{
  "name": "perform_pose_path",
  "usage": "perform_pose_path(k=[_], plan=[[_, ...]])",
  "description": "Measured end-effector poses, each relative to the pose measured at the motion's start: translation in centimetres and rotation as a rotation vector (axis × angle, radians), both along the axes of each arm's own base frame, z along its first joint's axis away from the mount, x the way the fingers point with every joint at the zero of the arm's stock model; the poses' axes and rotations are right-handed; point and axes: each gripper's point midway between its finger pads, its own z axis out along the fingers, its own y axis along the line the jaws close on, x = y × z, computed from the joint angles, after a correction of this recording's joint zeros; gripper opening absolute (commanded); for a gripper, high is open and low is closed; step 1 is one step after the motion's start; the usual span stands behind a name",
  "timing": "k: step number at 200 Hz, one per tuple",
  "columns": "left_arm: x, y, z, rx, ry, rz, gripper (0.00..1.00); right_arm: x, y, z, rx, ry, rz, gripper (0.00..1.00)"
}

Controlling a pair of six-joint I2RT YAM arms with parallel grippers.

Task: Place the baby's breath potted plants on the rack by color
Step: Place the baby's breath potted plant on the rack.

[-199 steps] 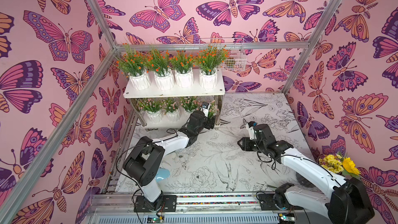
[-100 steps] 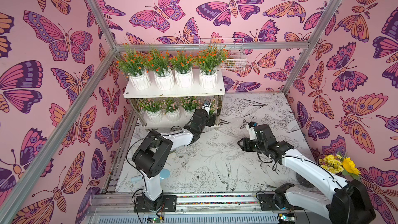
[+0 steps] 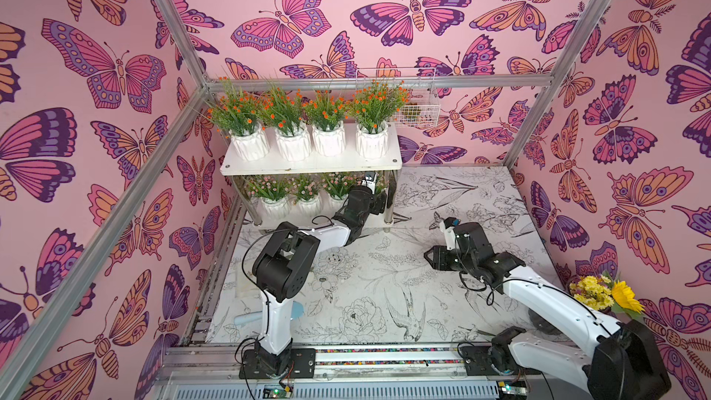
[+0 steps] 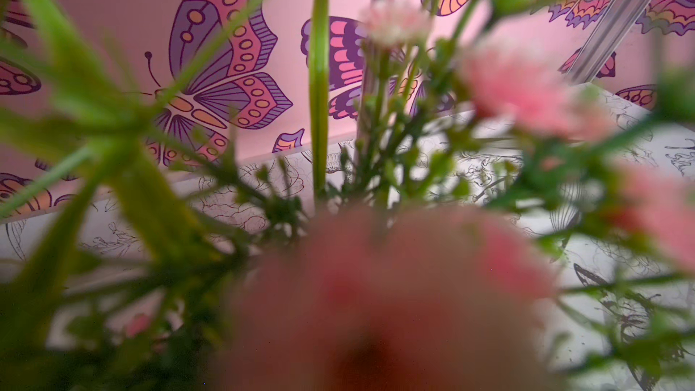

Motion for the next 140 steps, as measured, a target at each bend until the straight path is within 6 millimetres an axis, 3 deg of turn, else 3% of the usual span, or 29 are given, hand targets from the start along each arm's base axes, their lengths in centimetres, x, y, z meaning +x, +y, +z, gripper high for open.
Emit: perform_pose_path(k=[25, 66, 140], plan=[[0.53, 0.12, 0.01, -0.007, -0.005, 0.007, 0.74, -0.06, -0.03, -0.11, -0.001, 0.002, 0.0, 0.49], [0.7, 0.3, 0.1, -0.019, -0.007, 0.014, 1.0, -0.07, -0.04, -0.15, -0.001, 0.003, 0.0, 0.49], [0.06, 0.86, -0.08, -0.022, -0.006, 0.014, 1.0, -0.01, -0.01, -0.09, 0.001, 0.001, -0.002, 0.49]])
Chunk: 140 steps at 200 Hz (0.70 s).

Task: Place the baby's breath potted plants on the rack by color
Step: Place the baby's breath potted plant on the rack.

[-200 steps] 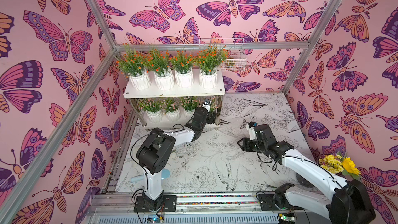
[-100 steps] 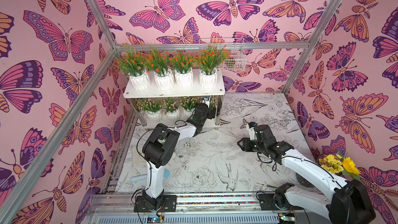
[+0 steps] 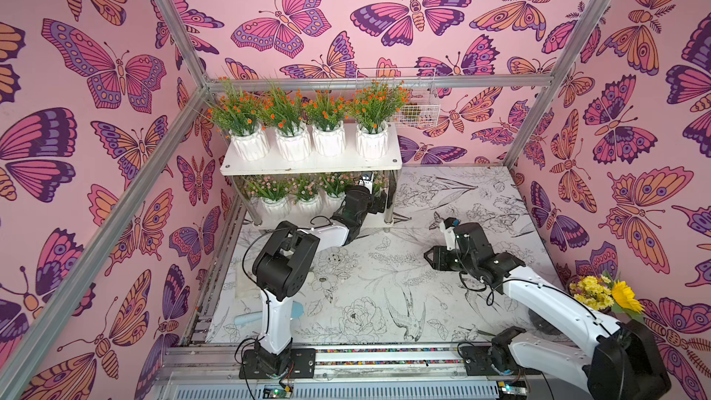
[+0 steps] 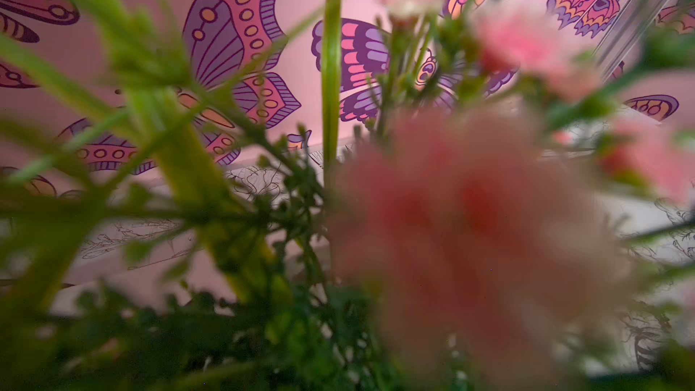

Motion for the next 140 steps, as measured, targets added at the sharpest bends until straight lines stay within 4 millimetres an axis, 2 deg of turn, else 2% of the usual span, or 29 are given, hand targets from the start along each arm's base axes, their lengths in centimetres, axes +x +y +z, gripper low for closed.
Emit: perform_pose_path(k=[21, 71, 109, 140], plan=[[-1.3, 0.7, 0.3, 0.003, 0.005, 0.0, 1.0, 0.0, 0.0, 0.0, 0.0, 0.0, 0.0, 0.49], [-3.9, 0.6, 2.3, -0.015, -0.024, -0.016, 1.0, 0.0, 0.0, 0.0, 0.0, 0.0, 0.0, 0.49], [-6.4, -0.3, 1.5, -0.006, -0.005, -0.042, 1.0, 0.0, 0.0, 0.0, 0.0, 0.0, 0.0, 0.49], [-9.4, -0.7, 0.8, 0.007, 0.009, -0.057, 1.0, 0.1, 0.0, 0.0, 0.003, -0.005, 0.0, 0.49]])
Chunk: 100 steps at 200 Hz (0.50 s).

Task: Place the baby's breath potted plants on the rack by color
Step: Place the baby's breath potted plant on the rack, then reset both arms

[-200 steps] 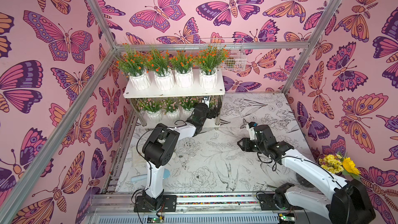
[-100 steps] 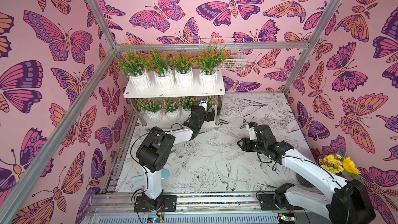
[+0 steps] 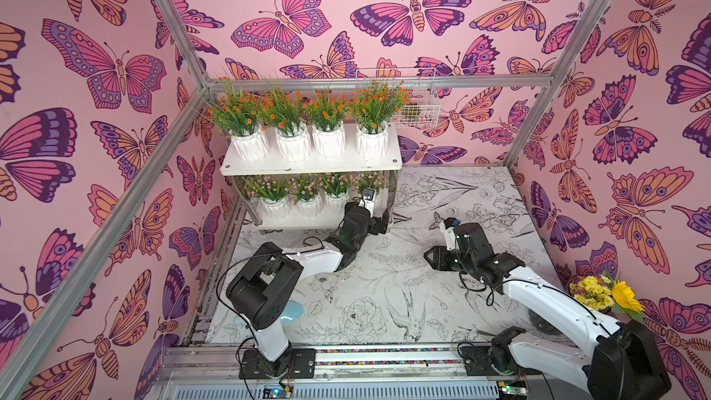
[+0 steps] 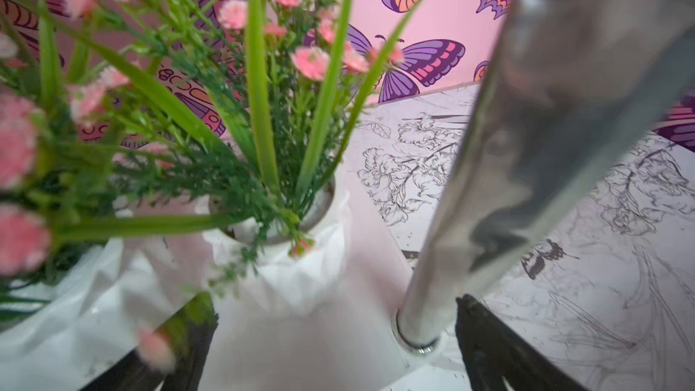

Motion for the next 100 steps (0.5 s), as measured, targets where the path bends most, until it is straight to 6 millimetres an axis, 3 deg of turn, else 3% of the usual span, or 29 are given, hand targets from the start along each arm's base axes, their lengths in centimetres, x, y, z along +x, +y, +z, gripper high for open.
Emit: perform_pose_path(k=[44, 79, 100], plan=[[-4.5, -0.4, -0.1, -0.01, -0.004, -0.015, 1.0, 0.1, 0.1, 0.1, 0.004, -0.006, 0.001, 0.51], [-7.2, 1.0, -1.0, -0.011, 0.015, 0.0, 1.0, -0.1, 0.1, -0.2, 0.008, -0.003, 0.006, 0.6], [-8.6, 2.1, -0.4, -0.036, 0.012, 0.004, 1.0, -0.1, 0.1, -0.4, 0.009, -0.001, 0.006, 0.68]])
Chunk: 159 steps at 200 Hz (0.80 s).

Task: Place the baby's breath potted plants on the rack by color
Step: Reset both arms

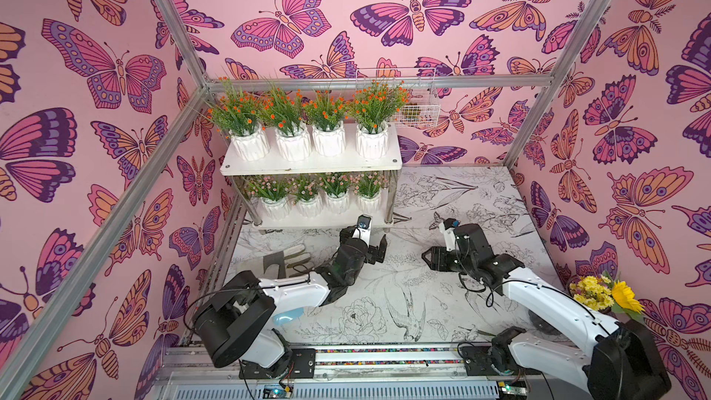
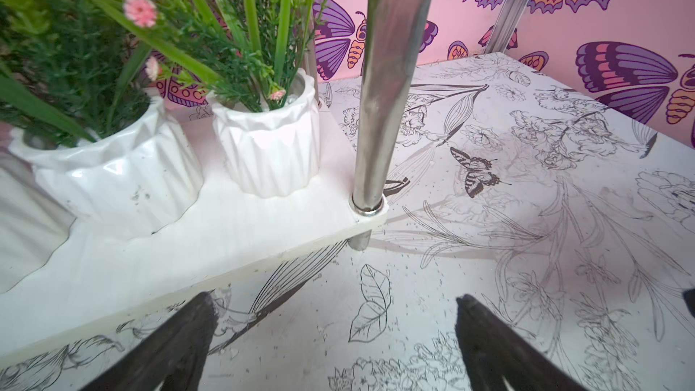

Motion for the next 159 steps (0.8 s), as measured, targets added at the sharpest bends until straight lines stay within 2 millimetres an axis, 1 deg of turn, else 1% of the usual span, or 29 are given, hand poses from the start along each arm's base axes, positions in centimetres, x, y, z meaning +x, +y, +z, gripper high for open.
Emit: perform_pose_path(k=[8, 32, 45, 60, 68, 71, 73, 95, 122, 159], plan=[[-0.4, 0.4, 0.6, -0.013, -0.007, 0.003, 1.0, 0.0, 0.0, 0.0, 0.002, -0.001, 0.0, 0.71], [-1.4, 1.9, 3.1, -0.045, -0.037, 0.022, 1.0, -0.1, -0.1, 0.0, 0.006, -0.011, -0.003, 0.87], [-1.9, 2.9, 4.5, -0.057, -0.054, 0.04, 1.0, -0.1, -0.2, 0.1, 0.006, -0.02, -0.009, 0.9], [-2.3, 4.0, 5.4, -0.053, -0.062, 0.065, 1.0, 0.1, -0.3, 0.4, 0.004, -0.033, -0.017, 0.92], [-2.6, 4.6, 5.5, -0.039, -0.057, 0.08, 1.0, 0.2, -0.4, 0.5, 0.002, -0.042, -0.022, 0.93], [-2.7, 4.9, 5.6, -0.033, -0.055, 0.087, 1.0, 0.3, -0.4, 0.6, 0.002, -0.045, -0.024, 0.96], [-2.8, 5.0, 5.6, -0.029, -0.054, 0.09, 1.0, 0.3, -0.5, 0.6, 0.0, -0.048, -0.026, 1.0], [-3.5, 6.8, 5.5, 0.017, -0.035, 0.129, 1.0, 0.7, -0.9, 0.8, -0.016, -0.065, -0.052, 0.99], [-4.2, 9.0, 4.8, 0.083, 0.011, 0.164, 1.0, 0.9, -1.4, 1.2, -0.025, -0.089, -0.072, 0.99], [-4.4, 10.9, 5.0, 0.133, 0.069, 0.191, 1.0, 1.4, -2.3, 2.5, -0.04, -0.144, -0.115, 0.99]])
